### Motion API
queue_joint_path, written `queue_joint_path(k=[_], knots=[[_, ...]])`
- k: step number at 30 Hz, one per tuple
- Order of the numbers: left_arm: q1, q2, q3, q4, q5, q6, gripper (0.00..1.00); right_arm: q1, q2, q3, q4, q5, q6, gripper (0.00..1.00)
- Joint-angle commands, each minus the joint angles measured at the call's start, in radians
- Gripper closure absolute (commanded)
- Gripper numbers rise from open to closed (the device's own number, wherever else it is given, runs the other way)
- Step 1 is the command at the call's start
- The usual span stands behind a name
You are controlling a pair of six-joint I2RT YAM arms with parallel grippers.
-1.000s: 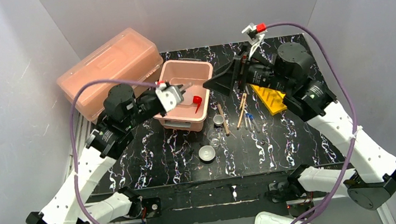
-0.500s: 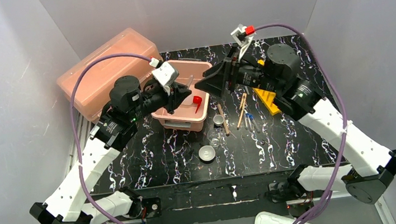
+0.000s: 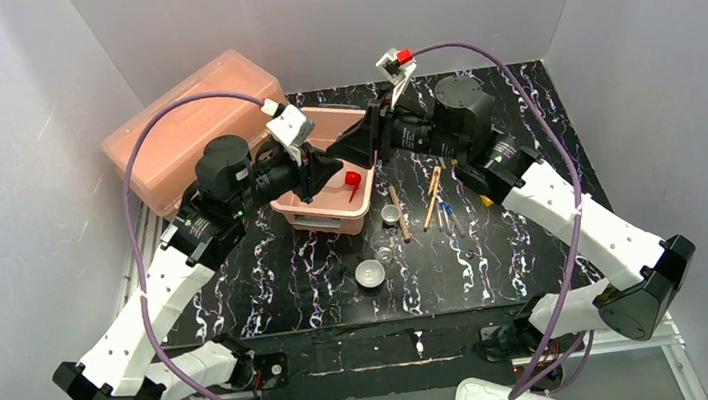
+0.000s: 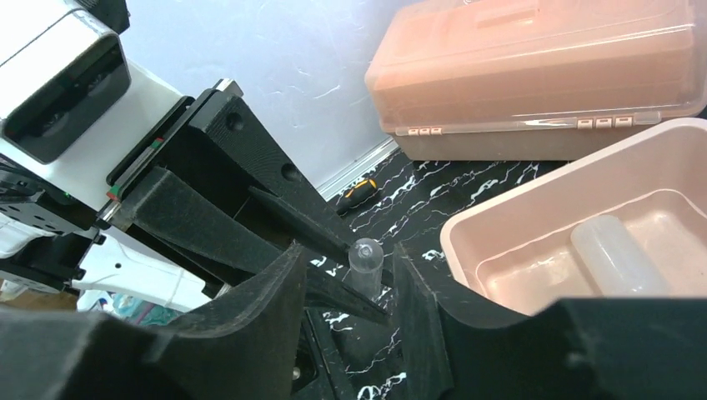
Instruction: Organize the chemistry lab equipment
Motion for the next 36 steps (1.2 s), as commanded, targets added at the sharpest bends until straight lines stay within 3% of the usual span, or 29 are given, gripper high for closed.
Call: queue_joint_path(k=[1,8,10,13,14,15,19,24,30,36], knots=[[-0.004,-0.033,0.001,0.010,0.001,-0.039,1.00,0.013,0.012,0.042,0.066,0.018,-0.002,0.54],[-0.004,-0.037,-0.001,0.008,-0.006,-0.041,1.00,0.016,0.027,0.050,0.066,0.019,0.005,0.74],[-0.005,-0.036,-0.002,0.001,-0.004,-0.042,0.91,0.015,0.024,0.050,0.066,0.030,0.004,0.79],[-0.004,-0.044,-0.009,-0.009,-0.012,-0.034,0.28,0.015,0.015,0.053,0.044,0.061,-0.013,0.84],[-0.004,-0.046,-0.010,-0.017,-0.015,-0.029,0.10,0.014,0.009,0.055,0.025,0.077,-0.026,0.85],[-0.004,-0.047,-0.010,-0.027,-0.020,-0.024,0.03,0.013,0.005,0.056,0.007,0.094,-0.041,0.86],[-0.004,-0.058,-0.003,-0.073,-0.053,-0.021,0.02,-0.009,-0.017,0.049,-0.101,0.173,-0.117,0.87],[0.002,-0.075,0.002,-0.156,-0.112,0.016,0.02,-0.101,-0.081,-0.091,-0.180,0.323,-0.206,0.89],[0.006,-0.046,0.003,-0.297,-0.135,0.019,0.02,-0.257,-0.161,-0.360,-0.097,0.479,-0.315,0.88],[0.005,-0.059,-0.052,-0.267,-0.119,0.059,0.02,-0.397,-0.106,-0.429,-0.019,0.514,-0.351,0.90]])
